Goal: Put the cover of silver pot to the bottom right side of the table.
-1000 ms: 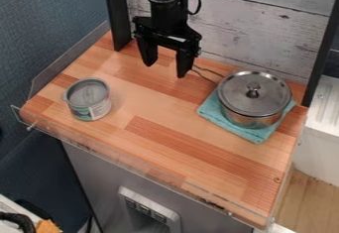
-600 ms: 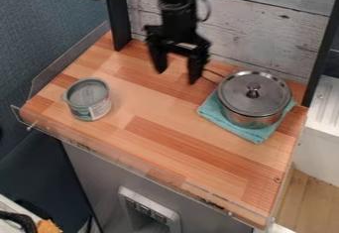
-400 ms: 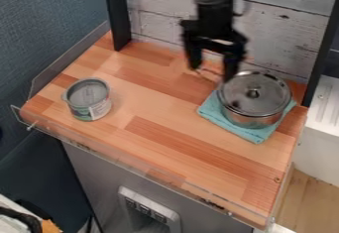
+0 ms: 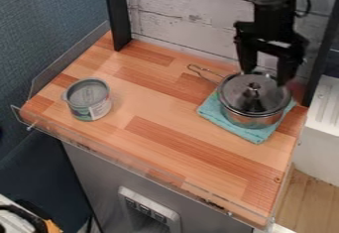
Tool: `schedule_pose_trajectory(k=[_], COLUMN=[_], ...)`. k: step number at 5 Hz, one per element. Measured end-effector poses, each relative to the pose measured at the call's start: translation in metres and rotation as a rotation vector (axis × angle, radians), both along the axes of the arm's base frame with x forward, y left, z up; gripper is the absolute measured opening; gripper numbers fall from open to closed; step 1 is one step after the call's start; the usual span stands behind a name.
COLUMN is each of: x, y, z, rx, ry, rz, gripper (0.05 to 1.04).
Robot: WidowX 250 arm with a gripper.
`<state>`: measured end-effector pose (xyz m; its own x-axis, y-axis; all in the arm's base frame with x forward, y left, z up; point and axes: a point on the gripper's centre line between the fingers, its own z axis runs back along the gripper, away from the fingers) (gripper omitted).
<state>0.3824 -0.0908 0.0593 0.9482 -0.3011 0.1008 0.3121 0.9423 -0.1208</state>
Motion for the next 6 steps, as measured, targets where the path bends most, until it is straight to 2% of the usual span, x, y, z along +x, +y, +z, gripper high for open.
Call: schedule_pose_trajectory(k=[1, 2, 3, 5, 6], x=[-0.004, -0.011, -0.02, -0.025, -0.019], y=[0.0, 0.009, 0.015, 0.014, 0.009], z=[-0.018, -0.024, -0.026, -0.026, -0.021], rx=[0.054, 0.134, 0.188, 0.197, 0.165], ry=[0.056, 0.069, 0.073, 0.069, 0.054], rz=[-0.009, -0.006, -0.019, -0.065, -0.064], gripper=[1.001, 1.001, 0.972, 0.447, 0.284])
